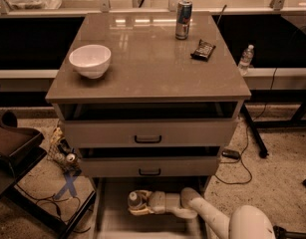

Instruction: Place blue plastic bottle into bottom drawer

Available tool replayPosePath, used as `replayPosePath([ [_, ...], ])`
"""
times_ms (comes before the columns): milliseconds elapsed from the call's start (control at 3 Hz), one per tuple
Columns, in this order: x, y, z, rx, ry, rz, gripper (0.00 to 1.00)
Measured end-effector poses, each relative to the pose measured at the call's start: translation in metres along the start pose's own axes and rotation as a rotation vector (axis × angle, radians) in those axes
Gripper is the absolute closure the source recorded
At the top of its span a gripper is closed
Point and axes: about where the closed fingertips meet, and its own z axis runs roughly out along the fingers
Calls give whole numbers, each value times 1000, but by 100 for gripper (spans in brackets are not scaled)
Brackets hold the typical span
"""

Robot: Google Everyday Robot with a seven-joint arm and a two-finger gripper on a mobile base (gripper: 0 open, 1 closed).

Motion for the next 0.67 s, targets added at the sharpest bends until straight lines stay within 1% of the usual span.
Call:
replayPosePath([
  [333,15,5,11,-31,31,20,100],
  [667,34,11,21,-52,25,67,100],
])
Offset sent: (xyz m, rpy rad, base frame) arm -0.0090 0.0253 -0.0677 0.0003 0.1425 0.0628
